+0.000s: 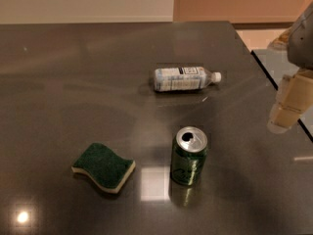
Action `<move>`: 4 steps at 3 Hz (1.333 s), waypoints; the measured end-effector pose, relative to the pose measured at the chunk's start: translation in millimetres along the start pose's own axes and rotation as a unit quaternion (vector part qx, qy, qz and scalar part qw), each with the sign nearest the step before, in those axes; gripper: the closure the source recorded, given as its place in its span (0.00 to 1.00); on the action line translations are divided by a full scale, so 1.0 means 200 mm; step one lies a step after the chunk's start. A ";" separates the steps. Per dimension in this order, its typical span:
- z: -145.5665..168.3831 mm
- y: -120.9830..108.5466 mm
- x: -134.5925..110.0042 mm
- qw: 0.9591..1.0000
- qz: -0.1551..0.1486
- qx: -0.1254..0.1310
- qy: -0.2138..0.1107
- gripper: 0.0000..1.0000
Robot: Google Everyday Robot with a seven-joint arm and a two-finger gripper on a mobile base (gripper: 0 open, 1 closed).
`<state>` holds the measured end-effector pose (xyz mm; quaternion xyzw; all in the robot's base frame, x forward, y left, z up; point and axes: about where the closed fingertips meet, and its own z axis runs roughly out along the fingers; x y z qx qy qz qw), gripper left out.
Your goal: Pick green can
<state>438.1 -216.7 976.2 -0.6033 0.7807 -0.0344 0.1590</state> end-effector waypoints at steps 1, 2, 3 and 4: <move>0.00 0.00 0.00 1.000 0.000 0.000 0.000 0.00; -0.01 -0.01 -0.02 1.000 -0.001 -0.002 -0.008 0.00; 0.00 0.03 -0.11 0.998 -0.024 -0.016 -0.049 0.00; 0.04 0.13 -0.24 0.993 -0.056 -0.044 -0.099 0.00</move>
Offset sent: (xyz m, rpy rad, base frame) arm 0.0039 0.0072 -0.0002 0.0399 0.0240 0.0198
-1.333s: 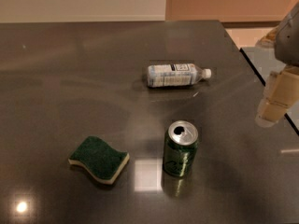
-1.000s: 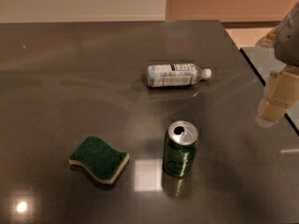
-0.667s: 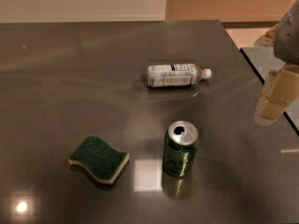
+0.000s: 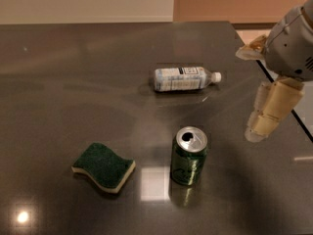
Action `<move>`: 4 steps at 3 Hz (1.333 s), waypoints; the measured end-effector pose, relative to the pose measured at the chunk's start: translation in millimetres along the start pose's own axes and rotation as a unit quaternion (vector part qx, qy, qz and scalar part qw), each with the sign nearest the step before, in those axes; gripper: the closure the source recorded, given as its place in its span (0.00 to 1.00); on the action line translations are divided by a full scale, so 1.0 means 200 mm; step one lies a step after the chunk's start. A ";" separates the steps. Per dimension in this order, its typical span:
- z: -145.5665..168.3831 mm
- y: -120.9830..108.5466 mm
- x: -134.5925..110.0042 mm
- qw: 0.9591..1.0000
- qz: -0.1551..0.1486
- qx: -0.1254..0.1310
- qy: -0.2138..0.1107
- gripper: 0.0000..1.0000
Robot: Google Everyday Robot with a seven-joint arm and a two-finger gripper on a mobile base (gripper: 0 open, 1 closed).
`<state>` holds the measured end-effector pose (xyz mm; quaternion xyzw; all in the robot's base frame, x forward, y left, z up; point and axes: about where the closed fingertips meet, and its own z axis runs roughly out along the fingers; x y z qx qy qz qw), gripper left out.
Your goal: Pick green can
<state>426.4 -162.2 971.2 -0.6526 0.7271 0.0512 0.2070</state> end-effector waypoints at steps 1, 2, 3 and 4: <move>0.11 0.12 -0.11 0.998 -0.027 -0.042 -0.045 0.00; 0.20 0.24 -0.17 0.994 -0.044 -0.077 -0.070 0.00; 0.27 0.32 -0.21 0.990 -0.057 -0.100 -0.085 0.00; 0.32 0.39 -0.22 0.987 -0.069 -0.115 -0.092 0.00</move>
Offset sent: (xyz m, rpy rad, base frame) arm -0.0565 0.0766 -0.0601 0.1850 0.1744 0.2542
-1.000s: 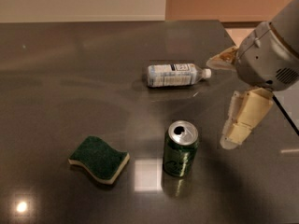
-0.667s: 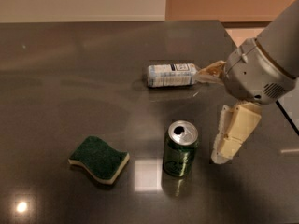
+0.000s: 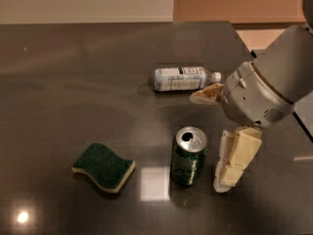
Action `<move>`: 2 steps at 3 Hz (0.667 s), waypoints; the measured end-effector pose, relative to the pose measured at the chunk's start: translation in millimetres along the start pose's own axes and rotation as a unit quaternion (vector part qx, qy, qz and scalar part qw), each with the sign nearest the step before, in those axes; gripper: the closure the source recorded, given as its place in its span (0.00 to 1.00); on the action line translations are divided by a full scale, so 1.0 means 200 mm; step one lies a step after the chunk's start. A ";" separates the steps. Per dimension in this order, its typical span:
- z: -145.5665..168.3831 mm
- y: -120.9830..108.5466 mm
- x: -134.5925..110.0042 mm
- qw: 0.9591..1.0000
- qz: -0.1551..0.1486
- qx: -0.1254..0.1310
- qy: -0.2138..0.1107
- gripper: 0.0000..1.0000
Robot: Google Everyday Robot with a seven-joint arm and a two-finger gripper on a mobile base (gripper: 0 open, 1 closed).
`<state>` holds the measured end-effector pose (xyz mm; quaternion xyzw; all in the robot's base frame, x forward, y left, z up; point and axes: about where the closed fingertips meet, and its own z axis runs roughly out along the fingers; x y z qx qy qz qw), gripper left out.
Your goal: Pick green can
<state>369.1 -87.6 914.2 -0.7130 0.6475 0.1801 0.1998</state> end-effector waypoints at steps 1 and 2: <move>0.10 0.05 -0.01 1.000 -0.011 -0.009 -0.010 0.00; 0.14 0.06 -0.01 1.000 -0.012 -0.006 -0.013 0.00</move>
Offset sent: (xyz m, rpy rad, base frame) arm -0.0116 0.0242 -0.0334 0.0855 -0.0121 -0.0088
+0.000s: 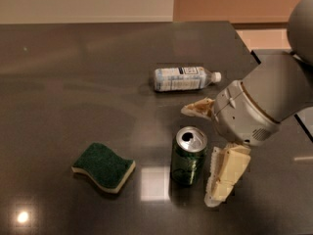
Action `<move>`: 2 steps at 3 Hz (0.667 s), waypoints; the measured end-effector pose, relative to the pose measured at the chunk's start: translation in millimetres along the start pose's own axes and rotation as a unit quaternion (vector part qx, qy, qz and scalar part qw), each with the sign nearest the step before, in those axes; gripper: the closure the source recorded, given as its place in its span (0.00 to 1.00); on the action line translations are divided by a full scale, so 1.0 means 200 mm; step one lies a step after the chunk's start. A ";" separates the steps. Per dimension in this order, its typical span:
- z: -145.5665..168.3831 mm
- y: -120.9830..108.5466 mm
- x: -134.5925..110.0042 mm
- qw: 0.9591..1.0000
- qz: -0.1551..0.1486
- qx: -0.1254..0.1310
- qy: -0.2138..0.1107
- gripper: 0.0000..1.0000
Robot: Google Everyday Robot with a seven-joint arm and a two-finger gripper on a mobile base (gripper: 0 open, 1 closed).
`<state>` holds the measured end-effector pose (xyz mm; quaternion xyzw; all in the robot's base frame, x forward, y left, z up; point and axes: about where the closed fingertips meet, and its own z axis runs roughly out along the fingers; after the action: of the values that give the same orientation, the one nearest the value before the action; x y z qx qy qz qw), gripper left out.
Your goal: Pick green can
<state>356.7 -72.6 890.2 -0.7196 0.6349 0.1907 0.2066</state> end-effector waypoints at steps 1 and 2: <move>0.03 0.00 -0.01 1.000 0.001 0.005 -0.006 0.06; 0.04 0.00 -0.02 1.000 0.006 0.012 -0.015 0.29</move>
Offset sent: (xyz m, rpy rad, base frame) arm 0.0021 0.0096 -0.0091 0.0622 -0.0062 -0.0422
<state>356.4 -65.4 885.3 -0.7103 0.6381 0.1952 0.2240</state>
